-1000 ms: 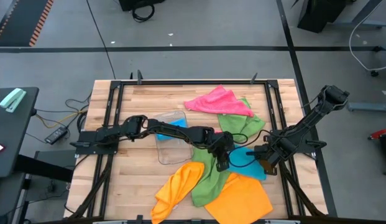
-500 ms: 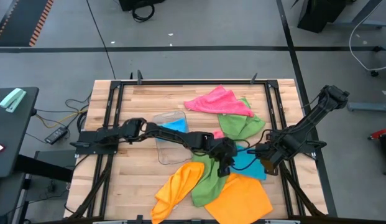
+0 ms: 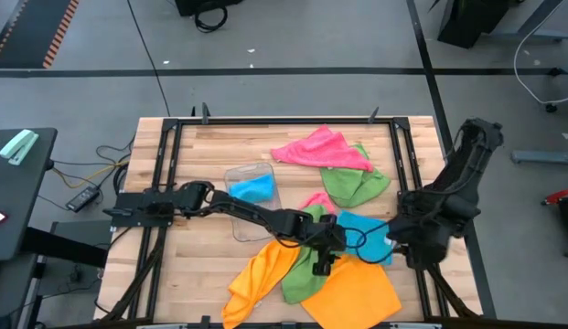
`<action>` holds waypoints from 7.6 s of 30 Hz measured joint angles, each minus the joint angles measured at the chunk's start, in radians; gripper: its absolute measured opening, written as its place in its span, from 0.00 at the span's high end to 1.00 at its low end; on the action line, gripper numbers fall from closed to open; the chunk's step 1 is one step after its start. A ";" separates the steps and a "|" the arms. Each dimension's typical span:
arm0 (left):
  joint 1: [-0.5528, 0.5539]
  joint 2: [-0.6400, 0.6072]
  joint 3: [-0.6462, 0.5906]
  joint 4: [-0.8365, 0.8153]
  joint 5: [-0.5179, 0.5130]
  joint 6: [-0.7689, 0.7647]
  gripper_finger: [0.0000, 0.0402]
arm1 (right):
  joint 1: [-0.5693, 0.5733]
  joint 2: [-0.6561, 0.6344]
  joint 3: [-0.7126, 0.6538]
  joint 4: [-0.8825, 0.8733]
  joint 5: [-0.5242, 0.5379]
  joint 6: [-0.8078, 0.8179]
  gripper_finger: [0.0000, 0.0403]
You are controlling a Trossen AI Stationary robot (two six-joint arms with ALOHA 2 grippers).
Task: Fold microfiber towels
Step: Fold the blue towel
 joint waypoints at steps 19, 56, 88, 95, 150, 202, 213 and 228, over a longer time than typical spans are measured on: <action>-0.034 0.077 0.191 0.000 -0.226 -0.121 0.40 | 0.129 -0.046 0.000 -0.095 0.175 0.113 0.47; -0.061 -0.198 0.337 -0.580 -0.349 -0.016 0.70 | -0.173 0.375 0.038 0.328 0.276 -0.254 0.44; -0.070 -0.325 0.336 -0.719 -0.336 -0.061 0.72 | -0.137 0.786 0.127 0.100 0.196 0.022 0.12; -0.070 -0.325 0.336 -0.717 -0.335 -0.062 0.73 | -0.149 0.778 0.080 0.215 0.194 0.005 0.12; -0.068 -0.323 0.336 -0.715 -0.336 -0.088 0.81 | -0.160 0.787 0.072 0.027 0.347 0.061 0.23; -0.051 -0.318 0.228 -0.733 -0.309 -0.086 0.82 | -0.161 0.081 0.085 0.246 0.044 -0.096 0.95; -0.045 -0.318 0.235 -0.672 -0.309 -0.081 0.82 | -0.186 0.073 0.085 0.336 -0.138 -0.066 0.95; -0.042 -0.318 0.235 -0.687 -0.266 -0.103 0.84 | -0.397 0.081 0.085 0.139 -0.228 -0.140 0.95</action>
